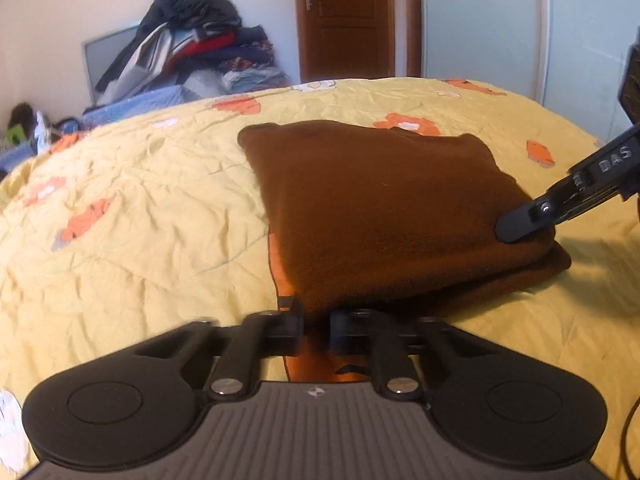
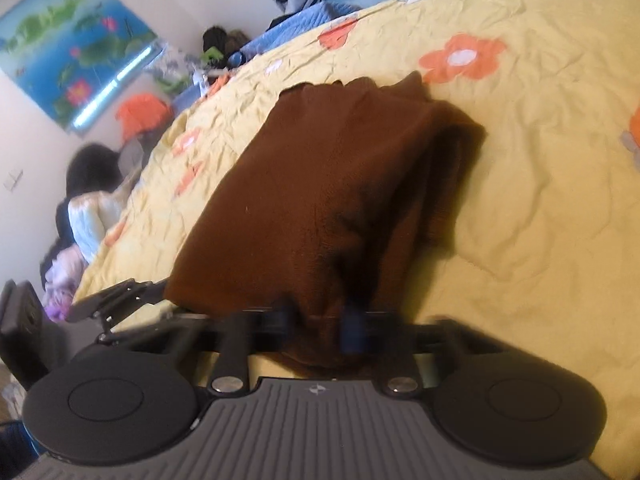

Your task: Fold small clothes

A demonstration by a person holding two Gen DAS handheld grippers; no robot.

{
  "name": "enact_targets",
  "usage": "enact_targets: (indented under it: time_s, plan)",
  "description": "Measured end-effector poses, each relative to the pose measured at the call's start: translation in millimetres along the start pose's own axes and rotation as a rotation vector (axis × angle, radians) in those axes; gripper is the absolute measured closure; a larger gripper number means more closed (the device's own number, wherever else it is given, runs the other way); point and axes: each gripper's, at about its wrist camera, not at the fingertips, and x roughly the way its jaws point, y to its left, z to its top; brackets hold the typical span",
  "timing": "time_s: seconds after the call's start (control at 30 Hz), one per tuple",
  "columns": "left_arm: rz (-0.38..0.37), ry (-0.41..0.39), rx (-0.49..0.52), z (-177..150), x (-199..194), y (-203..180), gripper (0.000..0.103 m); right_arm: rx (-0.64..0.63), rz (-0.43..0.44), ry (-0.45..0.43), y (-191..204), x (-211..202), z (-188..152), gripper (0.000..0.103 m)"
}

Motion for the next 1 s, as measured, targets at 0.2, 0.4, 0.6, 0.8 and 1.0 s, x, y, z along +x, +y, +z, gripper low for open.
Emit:
enact_targets:
  time_s: [0.2, 0.4, 0.6, 0.8, 1.0]
  plan:
    - [-0.018, -0.007, -0.055, -14.0, -0.3, 4.5, 0.097, 0.06, -0.001, -0.017, -29.7, -20.6, -18.8, 0.092]
    - [-0.008, 0.006, -0.024, -9.6, -10.8, 2.3, 0.094, 0.07, 0.048, -0.068, -18.3, -30.3, -16.6, 0.054]
    - [0.023, 0.012, -0.008, -8.1, -6.8, -5.5, 0.093, 0.033, 0.027, -0.277, -3.7, -48.1, 31.9, 0.044]
    - [0.002, 0.01, -0.061, -7.7, 2.3, 2.3, 0.094, -0.067, -0.116, -0.07, -5.3, 37.0, 80.2, 0.021]
    - [-0.216, 0.031, -0.185, -15.0, -22.0, 39.0, 0.089, -0.079, -0.175, -0.113, -5.6, 23.9, 73.1, 0.029]
